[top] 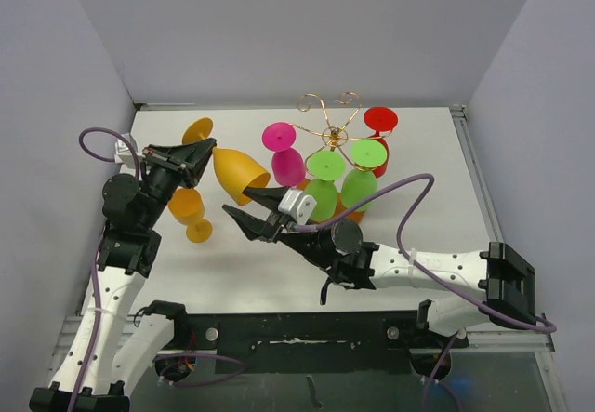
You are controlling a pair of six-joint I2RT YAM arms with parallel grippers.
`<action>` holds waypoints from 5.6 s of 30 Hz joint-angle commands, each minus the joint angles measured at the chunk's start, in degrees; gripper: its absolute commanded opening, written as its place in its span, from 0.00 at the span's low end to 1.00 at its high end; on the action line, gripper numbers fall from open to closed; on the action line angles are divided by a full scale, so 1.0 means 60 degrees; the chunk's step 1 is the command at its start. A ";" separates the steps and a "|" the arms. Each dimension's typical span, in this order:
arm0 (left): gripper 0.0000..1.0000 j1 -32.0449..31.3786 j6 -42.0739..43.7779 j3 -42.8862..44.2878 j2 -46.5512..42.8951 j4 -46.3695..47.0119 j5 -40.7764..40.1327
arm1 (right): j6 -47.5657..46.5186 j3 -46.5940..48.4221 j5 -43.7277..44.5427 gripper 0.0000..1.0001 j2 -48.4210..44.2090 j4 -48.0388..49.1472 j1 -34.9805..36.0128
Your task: Place the wine glass upside down on the wine glass rack
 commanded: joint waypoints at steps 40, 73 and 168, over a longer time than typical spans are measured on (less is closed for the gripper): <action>0.00 0.0005 1.2804 -0.0770 -0.0737 0.4407 0.3001 | 0.7831 0.6550 -0.0350 0.73 0.0264 -0.9230 -0.2132; 0.00 -0.0058 1.4345 -0.2090 -0.1816 0.5233 0.3037 | 1.0317 0.6370 -0.2965 0.17 0.1345 -0.7818 -0.2948; 0.62 -0.0040 1.2468 -0.2537 -0.2645 0.3406 -0.1372 | 1.0280 0.5660 -0.6258 0.00 0.0843 -0.8571 -1.0213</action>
